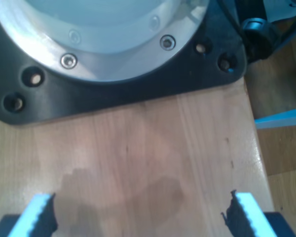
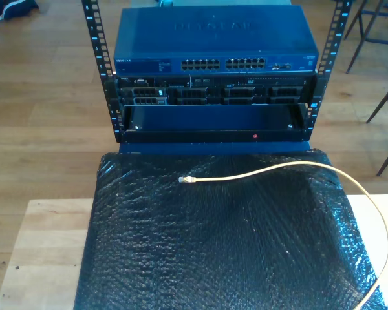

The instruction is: Grab the cable and plug it in

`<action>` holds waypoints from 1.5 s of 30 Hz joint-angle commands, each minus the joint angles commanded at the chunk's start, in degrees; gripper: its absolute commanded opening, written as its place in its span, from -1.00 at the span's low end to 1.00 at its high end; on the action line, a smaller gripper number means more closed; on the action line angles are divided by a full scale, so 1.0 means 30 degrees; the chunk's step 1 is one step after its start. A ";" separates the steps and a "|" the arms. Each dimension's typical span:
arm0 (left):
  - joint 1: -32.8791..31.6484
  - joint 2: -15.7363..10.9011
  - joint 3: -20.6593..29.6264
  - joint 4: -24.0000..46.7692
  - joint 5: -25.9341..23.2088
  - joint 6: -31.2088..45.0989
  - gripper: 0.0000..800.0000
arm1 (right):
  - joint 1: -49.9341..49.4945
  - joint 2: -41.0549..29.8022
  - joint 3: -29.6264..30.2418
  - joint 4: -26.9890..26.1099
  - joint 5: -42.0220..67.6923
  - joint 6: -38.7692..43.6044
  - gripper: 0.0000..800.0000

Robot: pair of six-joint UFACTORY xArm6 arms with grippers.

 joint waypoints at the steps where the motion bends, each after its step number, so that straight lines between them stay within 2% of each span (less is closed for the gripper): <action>1: 0.0000 0.0000 0.0000 0.0000 0.0000 0.0000 1.00 | 0.0000 0.0000 -0.0029 0.0000 0.0000 0.0000 0.99; 8: 0.0000 0.0029 -0.0029 0.0000 0.0000 -0.0029 1.00 | 0.0029 -0.0205 -0.0322 0.0000 0.0147 0.0000 0.99; 14: 0.0117 -0.0176 -0.0410 0.0059 0.0557 -0.0029 1.00 | 0.0000 -0.2637 -0.0498 0.0000 0.1055 0.0059 0.99; 16: 0.0117 -0.0293 -0.0879 0.0059 0.1201 -0.0059 1.00 | -0.0029 -0.2667 -0.1084 0.0029 0.1846 0.0059 0.99; 24: 0.0029 -0.0352 -0.3663 -0.0088 0.5802 -0.0293 1.00 | -0.0059 -0.2608 -0.3868 0.0176 0.5685 0.1201 0.99; 32: -0.0088 -0.0352 -0.6388 -0.1700 0.7502 -0.0469 1.00 | 0.0674 -0.2549 -0.6564 0.0264 0.8205 0.3429 1.00; 37: -0.0293 -0.0352 -0.7736 -0.2667 0.9114 -0.0586 1.00 | 0.2842 -0.2198 -0.7766 0.0469 0.8762 0.5802 1.00; 40: -0.1172 -0.0352 -0.8762 -0.3458 1.0198 -0.1465 1.00 | 0.4015 -0.1788 -0.8498 0.0469 0.9172 0.7414 1.00; 45: -0.3458 -0.0264 -0.9524 -0.3722 1.1370 -0.3810 1.00 | 0.5890 -0.0440 -1.0227 0.0674 0.9905 0.9553 1.00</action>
